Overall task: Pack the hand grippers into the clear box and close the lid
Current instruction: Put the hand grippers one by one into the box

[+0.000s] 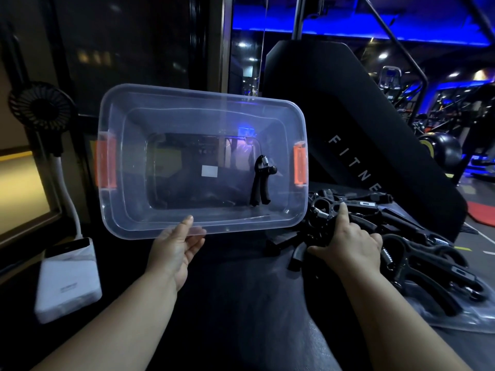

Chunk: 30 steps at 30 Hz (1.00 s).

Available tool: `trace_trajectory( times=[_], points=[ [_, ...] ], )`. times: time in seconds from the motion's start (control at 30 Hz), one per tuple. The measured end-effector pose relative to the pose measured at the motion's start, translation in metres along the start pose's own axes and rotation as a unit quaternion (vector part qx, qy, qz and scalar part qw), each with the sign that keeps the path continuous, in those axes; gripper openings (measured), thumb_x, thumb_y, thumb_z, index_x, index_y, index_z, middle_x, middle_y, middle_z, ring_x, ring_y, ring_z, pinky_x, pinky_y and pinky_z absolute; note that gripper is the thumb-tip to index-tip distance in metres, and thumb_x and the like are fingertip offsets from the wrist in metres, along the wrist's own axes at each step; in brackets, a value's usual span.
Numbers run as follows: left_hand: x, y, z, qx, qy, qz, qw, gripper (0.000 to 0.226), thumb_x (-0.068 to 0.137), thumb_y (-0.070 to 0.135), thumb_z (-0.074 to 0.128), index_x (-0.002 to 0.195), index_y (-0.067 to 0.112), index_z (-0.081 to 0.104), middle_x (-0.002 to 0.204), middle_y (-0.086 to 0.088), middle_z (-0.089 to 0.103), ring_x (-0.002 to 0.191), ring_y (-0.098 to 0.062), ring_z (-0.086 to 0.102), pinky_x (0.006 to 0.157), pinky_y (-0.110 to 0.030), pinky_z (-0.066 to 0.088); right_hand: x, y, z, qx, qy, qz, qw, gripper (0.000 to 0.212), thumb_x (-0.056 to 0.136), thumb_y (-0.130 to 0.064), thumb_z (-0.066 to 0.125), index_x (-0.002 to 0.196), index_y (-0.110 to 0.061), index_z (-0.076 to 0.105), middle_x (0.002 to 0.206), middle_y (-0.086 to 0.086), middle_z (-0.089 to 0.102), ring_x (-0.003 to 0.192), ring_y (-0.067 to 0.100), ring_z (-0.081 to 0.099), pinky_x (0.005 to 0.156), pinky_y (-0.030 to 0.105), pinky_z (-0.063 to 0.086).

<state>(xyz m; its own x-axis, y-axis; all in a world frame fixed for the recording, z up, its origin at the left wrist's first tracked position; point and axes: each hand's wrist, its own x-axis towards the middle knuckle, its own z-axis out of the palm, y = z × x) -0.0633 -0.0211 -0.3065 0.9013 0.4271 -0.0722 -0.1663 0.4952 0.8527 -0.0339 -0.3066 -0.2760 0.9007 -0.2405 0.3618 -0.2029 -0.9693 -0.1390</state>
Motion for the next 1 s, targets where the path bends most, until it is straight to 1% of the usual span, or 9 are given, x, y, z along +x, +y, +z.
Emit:
trace_trajectory(
  times=[0.1,0.2,0.3,0.37,0.5,0.6,0.73,0.9,1.0],
  points=[
    [0.0,0.0,0.0,-0.001,0.001,0.002,1.0,0.011,0.09,0.022,0.063,0.089,0.014,0.056,0.062,-0.001,0.07,0.075,-0.017,0.065,0.075,-0.03,0.052,-0.003,0.003,-0.002,-0.002,0.013,0.0,1.0,0.126,0.066,-0.075,0.065,0.152,-0.014,-0.003,0.115,0.003,0.065,0.11,0.022,0.059,0.097,0.038,0.035],
    [0.0,0.0,0.0,-0.005,0.003,0.002,1.0,0.011,0.09,0.022,0.064,0.09,0.014,0.056,0.062,-0.001,0.07,0.075,-0.017,0.065,0.074,-0.03,0.053,-0.005,0.004,-0.005,0.0,0.017,0.008,1.0,0.118,0.066,-0.081,0.058,0.15,-0.01,0.015,0.115,0.003,0.066,0.111,0.022,0.06,0.093,0.038,0.038],
    [0.001,0.0,0.0,-0.008,0.0,-0.002,1.0,0.011,0.089,0.021,0.064,0.09,0.014,0.056,0.063,-0.002,0.07,0.074,-0.017,0.066,0.074,-0.03,0.053,-0.007,0.004,-0.005,-0.004,0.034,-0.01,0.999,0.086,0.063,-0.089,0.047,0.113,-0.019,0.049,0.102,0.001,0.07,0.102,0.022,0.064,0.082,0.037,0.039],
    [0.002,-0.001,-0.001,-0.008,-0.002,-0.003,1.0,0.012,0.089,0.022,0.064,0.091,0.014,0.056,0.064,-0.002,0.07,0.073,-0.016,0.066,0.073,-0.03,0.053,-0.01,0.004,-0.007,-0.007,0.038,-0.023,0.999,0.074,0.065,-0.091,0.04,0.094,-0.024,0.049,0.094,-0.001,0.07,0.097,0.022,0.064,0.08,0.037,0.038],
    [0.003,-0.001,-0.001,-0.01,-0.004,-0.005,1.0,0.013,0.09,0.022,0.064,0.093,0.014,0.055,0.062,-0.002,0.069,0.072,-0.016,0.066,0.071,-0.029,0.052,-0.015,0.002,-0.008,0.004,0.063,-0.045,0.997,0.067,0.075,-0.086,0.029,0.096,-0.027,0.054,0.09,-0.002,0.07,0.094,0.023,0.064,0.084,0.037,0.035],
    [0.003,-0.001,0.0,-0.01,-0.003,-0.007,1.0,0.012,0.09,0.022,0.064,0.092,0.014,0.055,0.063,-0.002,0.069,0.074,-0.017,0.066,0.071,-0.029,0.052,-0.019,-0.005,-0.007,-0.012,0.086,-0.084,0.993,0.061,0.081,-0.081,0.026,0.085,-0.028,0.057,0.082,-0.004,0.07,0.088,0.017,0.065,0.085,0.035,0.034],
    [0.003,-0.001,-0.002,-0.011,0.0,-0.008,1.0,0.012,0.09,0.022,0.064,0.092,0.014,0.056,0.063,-0.002,0.069,0.074,-0.016,0.066,0.071,-0.029,0.052,-0.024,-0.016,-0.005,-0.009,0.102,-0.118,0.988,0.057,0.082,-0.078,0.036,0.074,-0.025,0.054,0.071,-0.007,0.066,0.079,0.012,0.065,0.082,0.033,0.03],
    [0.003,-0.001,-0.001,-0.012,0.003,-0.01,1.0,0.012,0.09,0.021,0.065,0.09,0.014,0.056,0.065,-0.003,0.069,0.074,-0.017,0.066,0.072,-0.029,0.053,-0.026,-0.021,0.001,0.07,0.156,-0.183,0.968,0.039,0.078,-0.065,0.057,0.073,-0.028,0.065,0.07,-0.006,0.066,0.082,0.019,0.062,0.08,0.035,0.03],
    [0.003,-0.001,-0.001,-0.016,0.003,-0.009,1.0,0.012,0.09,0.021,0.065,0.09,0.014,0.056,0.064,-0.002,0.069,0.073,-0.017,0.065,0.073,-0.029,0.053,-0.025,-0.022,0.008,0.105,0.185,-0.225,0.951,0.044,0.076,-0.067,0.049,0.074,-0.027,0.069,0.075,-0.01,0.068,0.084,0.021,0.062,0.076,0.036,0.037]
  ],
)
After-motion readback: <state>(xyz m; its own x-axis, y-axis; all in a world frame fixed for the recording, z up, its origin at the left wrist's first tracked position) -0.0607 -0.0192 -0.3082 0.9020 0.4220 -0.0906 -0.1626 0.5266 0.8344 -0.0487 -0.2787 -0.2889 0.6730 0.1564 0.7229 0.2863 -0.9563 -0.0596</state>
